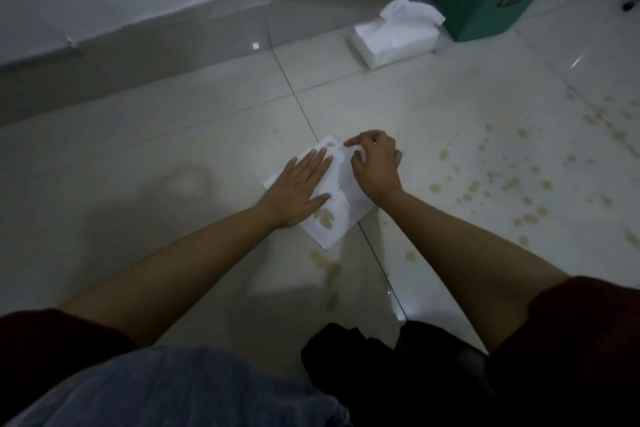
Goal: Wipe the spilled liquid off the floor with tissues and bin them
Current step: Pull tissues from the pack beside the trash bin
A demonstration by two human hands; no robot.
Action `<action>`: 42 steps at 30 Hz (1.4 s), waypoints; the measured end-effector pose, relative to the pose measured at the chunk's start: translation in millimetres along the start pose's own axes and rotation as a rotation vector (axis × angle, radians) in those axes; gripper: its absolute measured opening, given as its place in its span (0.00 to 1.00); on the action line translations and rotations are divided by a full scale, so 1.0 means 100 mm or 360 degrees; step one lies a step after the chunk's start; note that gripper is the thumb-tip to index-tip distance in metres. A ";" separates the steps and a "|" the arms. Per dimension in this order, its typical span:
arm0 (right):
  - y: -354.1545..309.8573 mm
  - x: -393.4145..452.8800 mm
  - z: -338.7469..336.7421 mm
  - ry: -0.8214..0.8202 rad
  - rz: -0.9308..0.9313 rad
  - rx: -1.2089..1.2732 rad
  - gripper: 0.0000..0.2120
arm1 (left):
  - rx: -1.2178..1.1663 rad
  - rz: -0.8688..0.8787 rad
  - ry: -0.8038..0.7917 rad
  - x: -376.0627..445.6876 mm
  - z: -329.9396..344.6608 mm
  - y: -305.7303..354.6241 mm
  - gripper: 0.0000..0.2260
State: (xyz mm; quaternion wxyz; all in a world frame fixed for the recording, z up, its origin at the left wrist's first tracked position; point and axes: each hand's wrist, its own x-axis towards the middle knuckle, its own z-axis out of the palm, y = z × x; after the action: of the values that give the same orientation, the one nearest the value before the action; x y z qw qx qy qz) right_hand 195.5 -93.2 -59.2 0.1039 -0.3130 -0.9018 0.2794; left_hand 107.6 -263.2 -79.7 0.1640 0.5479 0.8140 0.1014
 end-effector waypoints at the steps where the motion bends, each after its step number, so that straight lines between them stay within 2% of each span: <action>1: 0.00 -0.03 -0.03 0.0010 -0.0005 -0.0002 0.13 | 0.0044 0.0004 -0.0034 -0.02 0.04 0.03 0.30; 7: 0.00 -0.08 -0.13 0.0012 0.0004 -0.0005 0.13 | 0.0276 -0.0119 -0.0243 -0.04 0.09 0.04 0.30; 12: 0.04 -0.03 -0.23 0.0022 -0.0012 -0.0013 0.14 | 0.0137 -0.0155 -0.0173 0.04 -0.11 0.06 0.29; 20: 0.09 0.41 -0.66 0.0064 -0.0072 -0.0071 0.13 | -0.0057 -0.0321 0.0049 0.76 -1.14 0.10 0.29; 28: 0.17 1.07 -1.14 0.0116 -0.0006 -0.0139 0.11 | 0.0005 -0.0323 -0.0054 1.74 -1.87 0.48 0.28; 32: 0.21 1.36 -1.22 0.0074 0.0120 -0.0173 0.12 | 0.0084 -0.0466 -0.0117 2.21 -1.81 0.68 0.27; 36: 0.24 1.60 -1.21 0.0007 0.0167 -0.0242 0.14 | -0.0014 -0.0606 -0.0114 2.42 -1.41 0.77 0.25; 42: 0.22 1.95 -1.21 -0.0059 0.0192 -0.0296 0.18 | 0.0079 -0.0568 -0.0194 2.56 -0.96 0.61 0.33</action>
State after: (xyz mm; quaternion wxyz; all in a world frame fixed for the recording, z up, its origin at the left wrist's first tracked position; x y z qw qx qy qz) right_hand 97.8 95.4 30.2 0.0407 -0.3698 -0.9051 0.2059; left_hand 34.9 -1.5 -9.9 0.2149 0.4040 0.8890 0.0171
